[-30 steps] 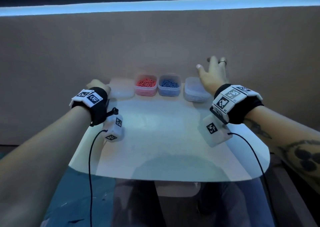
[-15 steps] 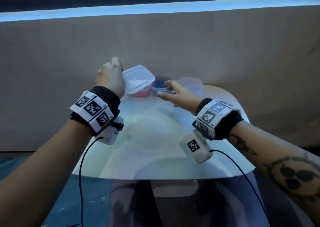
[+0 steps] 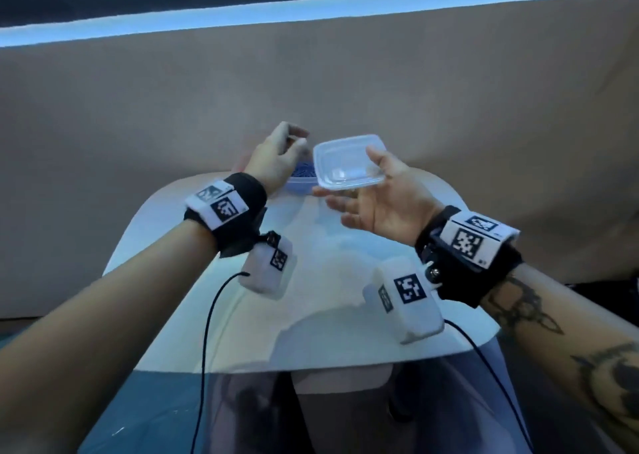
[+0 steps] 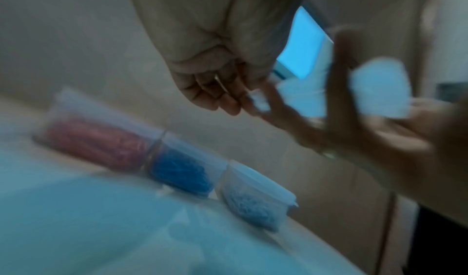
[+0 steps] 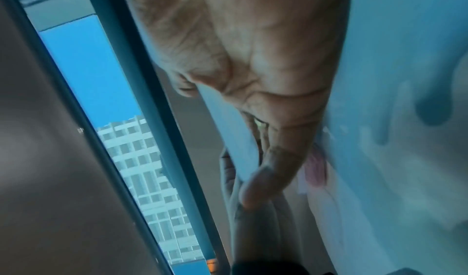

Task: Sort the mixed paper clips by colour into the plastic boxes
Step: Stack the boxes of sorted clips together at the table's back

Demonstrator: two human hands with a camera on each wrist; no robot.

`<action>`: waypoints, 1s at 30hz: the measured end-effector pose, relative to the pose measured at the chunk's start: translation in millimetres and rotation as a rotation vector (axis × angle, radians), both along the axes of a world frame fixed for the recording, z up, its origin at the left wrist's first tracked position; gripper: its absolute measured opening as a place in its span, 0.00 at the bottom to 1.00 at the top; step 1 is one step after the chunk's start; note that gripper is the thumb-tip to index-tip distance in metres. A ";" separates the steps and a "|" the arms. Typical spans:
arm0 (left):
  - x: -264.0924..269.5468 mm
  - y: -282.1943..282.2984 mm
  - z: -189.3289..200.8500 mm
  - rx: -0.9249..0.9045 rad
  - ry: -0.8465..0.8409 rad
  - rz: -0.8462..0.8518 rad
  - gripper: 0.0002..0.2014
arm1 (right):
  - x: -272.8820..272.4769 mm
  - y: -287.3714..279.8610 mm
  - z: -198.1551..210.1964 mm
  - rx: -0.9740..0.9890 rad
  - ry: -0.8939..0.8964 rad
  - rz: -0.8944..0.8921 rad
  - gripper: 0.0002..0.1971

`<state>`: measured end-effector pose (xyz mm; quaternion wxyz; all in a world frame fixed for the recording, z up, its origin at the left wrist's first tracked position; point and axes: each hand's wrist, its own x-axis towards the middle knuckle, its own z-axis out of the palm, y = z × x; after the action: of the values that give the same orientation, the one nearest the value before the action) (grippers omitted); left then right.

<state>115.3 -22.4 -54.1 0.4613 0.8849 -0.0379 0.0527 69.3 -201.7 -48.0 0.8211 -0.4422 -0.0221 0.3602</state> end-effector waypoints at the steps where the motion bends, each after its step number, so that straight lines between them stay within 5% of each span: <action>1: 12.3 0.9 -2.1 0.144 0.035 0.018 0.14 | 1.2 -7.6 1.1 -0.043 -0.023 -0.042 0.26; 3: 30.6 1.6 -4.9 0.530 0.108 -0.007 0.28 | 1.2 -22.3 1.6 -0.087 -0.047 -0.090 0.20; 5: 41.4 -0.6 -6.2 0.706 0.155 -0.046 0.35 | -0.8 -33.8 -1.6 -0.124 -0.066 -0.087 0.19; 10: 52.5 -11.1 -2.7 0.576 0.219 -0.025 0.28 | -2.7 -45.8 -9.0 -0.178 -0.098 -0.050 0.19; 12: 50.9 -9.6 -3.1 0.592 0.263 -0.059 0.39 | -1.3 -46.0 -9.0 -0.213 -0.119 -0.052 0.20; 15: 44.1 -4.5 -4.3 0.731 0.310 -0.122 0.54 | 1.0 -43.3 -8.2 -0.218 -0.134 -0.026 0.32; 20: 31.6 -5.0 -3.3 0.669 0.239 -0.138 0.48 | 3.1 -42.2 -7.7 -0.199 -0.121 -0.066 0.50; 26: 8.0 1.7 19.6 0.554 0.028 -0.187 0.50 | 0.5 -39.4 10.0 -0.230 -0.201 -0.239 0.27; 30: -18.2 1.5 32.5 0.441 -0.017 -0.267 0.52 | 2.2 -23.4 18.1 -0.582 -0.521 -0.367 0.18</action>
<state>97.1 -20.9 -21.7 0.2598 0.9508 -0.1687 -0.0105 71.4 -225.1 -29.9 0.6795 -0.7282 -0.0471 0.0756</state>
